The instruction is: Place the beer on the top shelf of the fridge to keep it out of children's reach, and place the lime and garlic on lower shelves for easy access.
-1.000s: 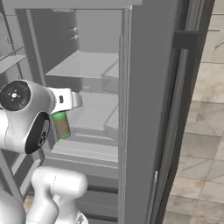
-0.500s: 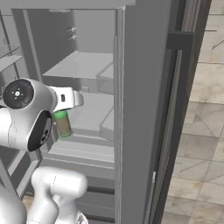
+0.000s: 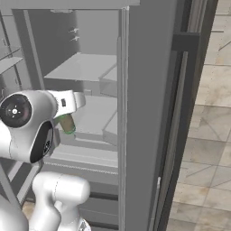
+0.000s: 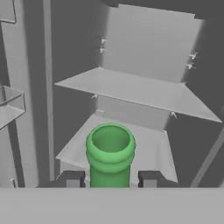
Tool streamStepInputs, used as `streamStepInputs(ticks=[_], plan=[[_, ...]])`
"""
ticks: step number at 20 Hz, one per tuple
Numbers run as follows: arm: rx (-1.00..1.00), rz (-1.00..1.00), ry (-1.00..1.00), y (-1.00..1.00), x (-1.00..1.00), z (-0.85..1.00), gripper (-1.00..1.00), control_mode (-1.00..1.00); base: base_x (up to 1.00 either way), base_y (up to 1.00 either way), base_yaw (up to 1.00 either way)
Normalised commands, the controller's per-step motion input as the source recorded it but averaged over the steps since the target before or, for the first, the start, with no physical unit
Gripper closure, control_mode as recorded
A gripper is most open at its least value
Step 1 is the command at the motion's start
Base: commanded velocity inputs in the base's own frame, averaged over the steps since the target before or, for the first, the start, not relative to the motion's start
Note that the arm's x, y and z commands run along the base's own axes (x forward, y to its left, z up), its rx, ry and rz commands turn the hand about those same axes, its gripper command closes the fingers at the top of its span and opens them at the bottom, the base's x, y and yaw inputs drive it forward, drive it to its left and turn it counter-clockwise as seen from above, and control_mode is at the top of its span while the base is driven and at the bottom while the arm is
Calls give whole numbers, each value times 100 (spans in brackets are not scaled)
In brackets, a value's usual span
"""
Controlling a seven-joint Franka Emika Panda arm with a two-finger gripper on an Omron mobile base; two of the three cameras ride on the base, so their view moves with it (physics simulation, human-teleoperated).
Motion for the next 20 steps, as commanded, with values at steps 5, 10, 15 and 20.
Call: streamStepInputs(ticks=[5, 10, 15, 20], plan=[[0, 1, -17, 0, 0, 39, 100, -100, 0, 0, 0], [0, 1, -1, 0, 0, 69, 100, -100, 0, 0, 0], [0, 2, 0, 0, 0, 66, 100, -100, 0, 0, 0], [0, 3, 0, 0, 5, 26, 100, -100, 0, 0, 0]])
